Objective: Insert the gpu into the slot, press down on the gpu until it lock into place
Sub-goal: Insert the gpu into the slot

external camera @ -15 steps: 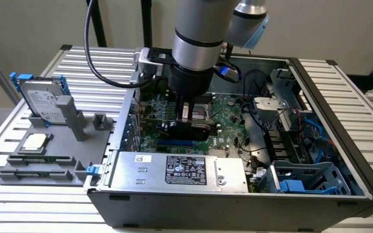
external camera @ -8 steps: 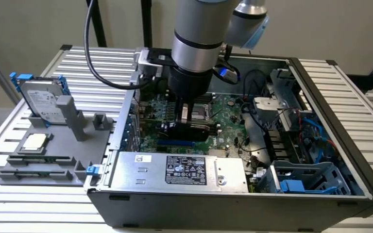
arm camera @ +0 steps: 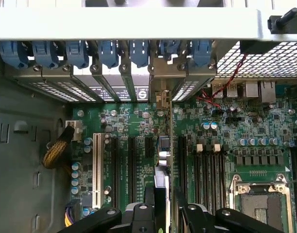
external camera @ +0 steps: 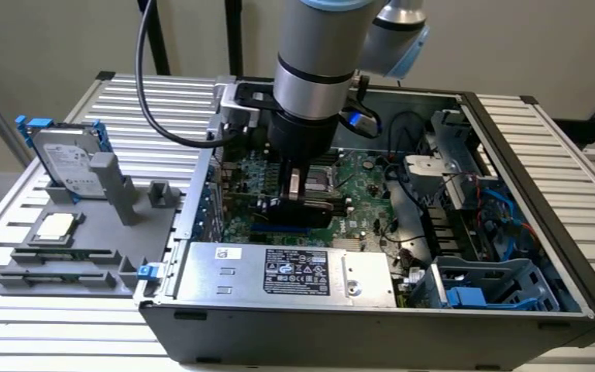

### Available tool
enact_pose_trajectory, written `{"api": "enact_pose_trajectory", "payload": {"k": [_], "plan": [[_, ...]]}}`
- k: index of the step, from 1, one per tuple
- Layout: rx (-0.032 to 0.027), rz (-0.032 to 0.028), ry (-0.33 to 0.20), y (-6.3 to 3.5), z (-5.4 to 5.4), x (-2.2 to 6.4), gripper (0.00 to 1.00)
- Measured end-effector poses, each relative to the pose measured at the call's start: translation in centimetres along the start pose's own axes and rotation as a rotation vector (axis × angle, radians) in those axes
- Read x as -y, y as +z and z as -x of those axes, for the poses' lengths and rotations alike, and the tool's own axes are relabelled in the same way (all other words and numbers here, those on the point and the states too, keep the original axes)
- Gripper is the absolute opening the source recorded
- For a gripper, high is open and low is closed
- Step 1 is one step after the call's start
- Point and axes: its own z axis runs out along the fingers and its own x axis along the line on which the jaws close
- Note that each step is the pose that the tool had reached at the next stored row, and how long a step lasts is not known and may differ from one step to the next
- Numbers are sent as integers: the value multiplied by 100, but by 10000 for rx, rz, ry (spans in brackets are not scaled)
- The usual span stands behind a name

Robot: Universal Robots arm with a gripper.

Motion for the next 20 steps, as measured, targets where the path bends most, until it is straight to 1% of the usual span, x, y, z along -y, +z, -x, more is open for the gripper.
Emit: {"api": "enact_pose_trajectory", "payload": {"k": [7,20], "plan": [[-17,30,-168,24,7,1,26],[-19,39,-197,64,21,-7,26]]}}
